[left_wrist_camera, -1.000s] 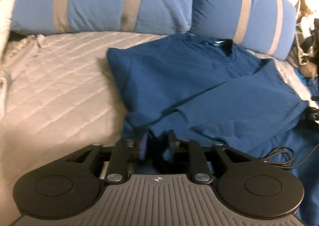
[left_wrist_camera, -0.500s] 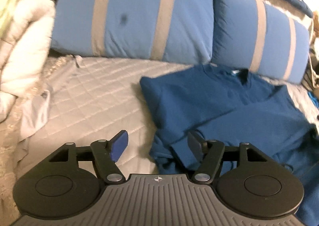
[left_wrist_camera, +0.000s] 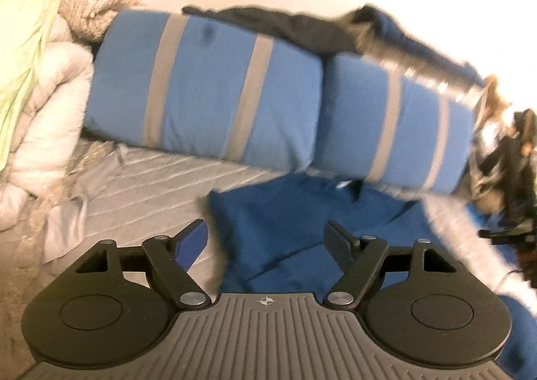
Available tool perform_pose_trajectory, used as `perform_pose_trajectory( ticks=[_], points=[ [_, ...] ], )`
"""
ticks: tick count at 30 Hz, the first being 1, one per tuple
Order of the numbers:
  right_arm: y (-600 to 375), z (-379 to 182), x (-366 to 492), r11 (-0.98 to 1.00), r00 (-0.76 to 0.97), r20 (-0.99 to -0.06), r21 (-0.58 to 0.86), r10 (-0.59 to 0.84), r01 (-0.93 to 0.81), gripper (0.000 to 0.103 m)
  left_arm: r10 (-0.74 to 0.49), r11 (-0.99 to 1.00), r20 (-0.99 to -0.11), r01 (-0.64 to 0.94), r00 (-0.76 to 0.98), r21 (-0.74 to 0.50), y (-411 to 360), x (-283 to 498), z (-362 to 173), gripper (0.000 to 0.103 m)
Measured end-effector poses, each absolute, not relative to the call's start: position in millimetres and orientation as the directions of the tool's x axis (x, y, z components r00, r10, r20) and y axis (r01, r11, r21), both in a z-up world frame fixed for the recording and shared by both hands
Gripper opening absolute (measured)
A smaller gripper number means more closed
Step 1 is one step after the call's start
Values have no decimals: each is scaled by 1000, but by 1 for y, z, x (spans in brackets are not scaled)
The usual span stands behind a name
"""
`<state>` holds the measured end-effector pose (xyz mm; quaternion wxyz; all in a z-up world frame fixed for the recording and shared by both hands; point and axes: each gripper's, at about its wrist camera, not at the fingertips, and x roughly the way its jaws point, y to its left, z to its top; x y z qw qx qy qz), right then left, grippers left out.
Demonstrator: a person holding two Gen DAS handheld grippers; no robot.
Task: Fold clothes
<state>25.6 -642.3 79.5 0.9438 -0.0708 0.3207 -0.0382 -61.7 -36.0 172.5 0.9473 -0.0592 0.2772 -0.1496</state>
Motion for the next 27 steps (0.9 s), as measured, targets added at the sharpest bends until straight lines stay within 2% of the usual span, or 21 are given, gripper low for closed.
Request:
perform_pose_trajectory(
  ticks=[10, 19, 22, 23, 27],
  points=[
    [-690, 234, -41, 983, 952, -260, -120, -163, 136, 103, -333, 941, -348, 284, 877, -185, -18, -97, 263, 76],
    [-732, 350, -146, 985, 985, 19, 14, -174, 173, 103, -329, 943, -259, 303, 908, -134, 12, -156, 325, 77],
    [-743, 366, -176, 991, 992, 9, -42, -129, 130, 103, -393, 917, -267, 355, 880, -181, 32, -178, 330, 78],
    [-746, 367, -186, 991, 993, -8, -61, -117, 116, 103, -395, 916, -277, 353, 876, -190, 32, -180, 321, 81],
    [-753, 345, -219, 992, 988, -149, -122, -44, 25, 103, -405, 910, -318, 345, 857, -230, 34, -187, 286, 84]
  ],
)
